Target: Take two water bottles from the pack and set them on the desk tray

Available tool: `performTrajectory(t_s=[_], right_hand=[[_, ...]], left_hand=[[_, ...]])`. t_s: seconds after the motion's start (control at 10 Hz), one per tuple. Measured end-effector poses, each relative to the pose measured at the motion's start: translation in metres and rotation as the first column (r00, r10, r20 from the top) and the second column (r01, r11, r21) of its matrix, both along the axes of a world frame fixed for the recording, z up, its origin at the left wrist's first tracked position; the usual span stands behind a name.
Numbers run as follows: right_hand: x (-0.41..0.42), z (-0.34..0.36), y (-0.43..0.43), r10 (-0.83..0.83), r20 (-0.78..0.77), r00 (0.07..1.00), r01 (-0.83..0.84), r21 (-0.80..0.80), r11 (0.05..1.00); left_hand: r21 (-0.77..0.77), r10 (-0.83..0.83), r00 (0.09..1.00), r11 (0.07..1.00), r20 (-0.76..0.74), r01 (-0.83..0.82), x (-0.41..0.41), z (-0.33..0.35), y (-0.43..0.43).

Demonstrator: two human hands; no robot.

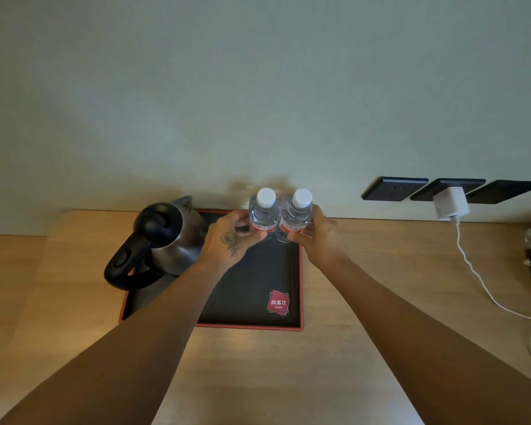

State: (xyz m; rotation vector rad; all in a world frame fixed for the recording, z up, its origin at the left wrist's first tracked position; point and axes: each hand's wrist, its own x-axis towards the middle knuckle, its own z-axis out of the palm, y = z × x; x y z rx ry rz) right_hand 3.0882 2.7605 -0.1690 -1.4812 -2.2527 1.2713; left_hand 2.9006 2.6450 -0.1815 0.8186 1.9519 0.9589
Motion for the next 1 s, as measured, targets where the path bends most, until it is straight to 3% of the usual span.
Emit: performTrajectory(t_s=[0.4, 0.5, 0.7, 1.0], right_hand=[[0.004, 0.001, 0.012, 0.103, 0.063, 0.993, -0.107, 0.052, 0.993], [0.003, -0.003, 0.01, 0.081, 0.051, 0.995, -0.084, 0.07, 0.994], [0.01, -0.007, 0.004, -0.015, -0.035, 0.999, 0.014, -0.04, 0.999], [0.015, 0.02, -0.004, -0.027, -0.015, 1.0, 0.029, 0.11, 0.993]], left_hand=[[0.002, 0.024, 1.0, 1.0, -0.019, -0.024, 0.003, 0.0, -0.003], [-0.001, 0.042, 0.999, 0.999, -0.003, -0.042, 0.002, -0.002, -0.002], [-0.023, 0.051, 0.998, 0.998, 0.036, -0.051, -0.003, -0.007, -0.004], [0.051, 0.016, 0.987, 0.998, 0.162, -0.025, 0.005, 0.023, -0.008]])
